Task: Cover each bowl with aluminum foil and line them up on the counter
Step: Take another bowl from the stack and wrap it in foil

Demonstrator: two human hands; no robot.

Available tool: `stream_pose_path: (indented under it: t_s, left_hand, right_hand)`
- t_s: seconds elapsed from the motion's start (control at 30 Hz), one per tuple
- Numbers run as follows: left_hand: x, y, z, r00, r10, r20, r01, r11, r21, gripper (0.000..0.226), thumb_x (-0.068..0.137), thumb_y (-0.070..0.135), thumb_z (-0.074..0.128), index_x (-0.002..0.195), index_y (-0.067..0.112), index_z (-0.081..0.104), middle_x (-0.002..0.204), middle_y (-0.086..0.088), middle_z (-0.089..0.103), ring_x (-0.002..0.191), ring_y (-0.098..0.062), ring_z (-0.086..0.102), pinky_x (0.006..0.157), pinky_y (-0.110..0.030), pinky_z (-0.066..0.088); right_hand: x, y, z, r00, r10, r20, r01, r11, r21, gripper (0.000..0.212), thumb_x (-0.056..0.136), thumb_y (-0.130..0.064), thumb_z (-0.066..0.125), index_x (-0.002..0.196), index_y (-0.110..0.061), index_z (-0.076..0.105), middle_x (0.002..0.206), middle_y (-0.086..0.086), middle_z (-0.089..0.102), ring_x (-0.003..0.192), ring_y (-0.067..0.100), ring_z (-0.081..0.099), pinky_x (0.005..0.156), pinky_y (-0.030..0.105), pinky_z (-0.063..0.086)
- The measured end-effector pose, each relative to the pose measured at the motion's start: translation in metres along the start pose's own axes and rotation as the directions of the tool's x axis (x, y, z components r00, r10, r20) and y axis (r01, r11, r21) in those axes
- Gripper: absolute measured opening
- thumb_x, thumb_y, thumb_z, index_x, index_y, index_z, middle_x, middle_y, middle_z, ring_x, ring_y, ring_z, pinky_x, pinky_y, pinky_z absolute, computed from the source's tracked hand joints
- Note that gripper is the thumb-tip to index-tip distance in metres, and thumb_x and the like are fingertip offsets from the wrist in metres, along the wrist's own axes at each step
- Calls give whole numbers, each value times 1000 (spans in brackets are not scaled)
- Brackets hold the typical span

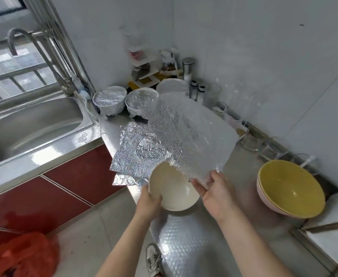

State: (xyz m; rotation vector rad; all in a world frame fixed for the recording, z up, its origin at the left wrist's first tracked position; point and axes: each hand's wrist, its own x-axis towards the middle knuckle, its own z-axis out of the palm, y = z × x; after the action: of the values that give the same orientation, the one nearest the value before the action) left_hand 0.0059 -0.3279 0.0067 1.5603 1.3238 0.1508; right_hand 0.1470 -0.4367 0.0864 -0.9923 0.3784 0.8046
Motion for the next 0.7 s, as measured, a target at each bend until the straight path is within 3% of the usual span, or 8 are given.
stream_pose_path:
  t_s: [0.1, 0.17, 0.27, 0.33, 0.43, 0.5, 0.57, 0.7]
  left_hand:
    - [-12, 20, -15, 977, 59, -203, -94, 982, -165, 47, 92, 26, 62, 136, 19, 48, 117, -6, 60, 96, -22, 61, 86, -39, 51]
    - [-22, 38, -19, 996, 42, -77, -74, 877, -475, 41, 95, 35, 58, 133, 22, 48, 106, -8, 67, 87, -20, 64, 82, -38, 51]
    - [-24, 51, -14, 998, 42, 56, 1, 790, -613, 71, 84, 42, 68, 143, 28, 32, 118, -16, 64, 86, -21, 68, 83, -34, 54]
    - [-21, 54, -13, 999, 11, 47, 22, 749, -663, 87, 78, 38, 76, 147, 33, 25, 127, -20, 57, 78, -15, 62, 80, -32, 54]
    - [-13, 53, -14, 999, -4, 32, 25, 730, -683, 111, 61, 37, 87, 150, 36, 19, 135, -16, 53, 88, -15, 62, 83, -36, 53]
    - [-9, 47, -21, 1000, 1, 0, -1, 729, -684, 112, 65, 22, 88, 152, 32, 17, 143, -9, 45, 95, -18, 66, 84, -35, 54]
    - [-7, 38, -34, 1000, -7, -10, -1, 726, -687, 106, 70, 6, 84, 152, 31, 21, 148, -7, 39, 103, -23, 65, 90, -40, 53]
    - [2, 8, -62, 988, 23, 152, 95, 685, -722, 119, 49, 0, 89, 149, 26, 31, 150, -19, 37, 111, -29, 64, 86, -43, 55]
  right_hand:
    - [-8, 13, -2, 998, 16, 66, -19, 999, 41, 17, 100, -7, 43, 94, -11, 58, 86, 7, 65, 78, 27, 66, 55, 33, 58]
    - [-11, 20, -3, 994, 26, 110, -32, 998, 55, 13, 100, -7, 43, 98, -9, 56, 82, 6, 67, 73, 25, 69, 58, 34, 59]
    - [-14, 32, -5, 988, 50, 144, -51, 999, 7, 14, 101, -10, 44, 109, -10, 55, 92, 7, 65, 74, 28, 71, 62, 35, 59]
    - [-16, 40, -9, 986, 76, 150, -72, 997, -34, 15, 101, -13, 47, 115, -11, 53, 103, 9, 60, 77, 31, 71, 60, 35, 59]
    - [-17, 44, -18, 976, 143, 162, -111, 976, -189, 23, 96, -14, 57, 118, -13, 52, 116, 12, 58, 82, 31, 66, 50, 30, 55]
    - [-15, 38, -23, 971, 176, 162, -125, 951, -284, 26, 89, -13, 64, 113, -10, 54, 99, 11, 61, 66, 22, 61, 40, 24, 47]
    - [-6, 22, -30, 974, 183, 136, -145, 957, -251, 16, 86, -11, 65, 102, -11, 59, 85, 8, 61, 55, 13, 60, 36, 19, 43]
    - [16, -16, -45, 979, 204, 8, -202, 973, -108, 6, 91, -13, 61, 86, -16, 62, 63, -2, 65, 48, 5, 58, 36, 13, 43]
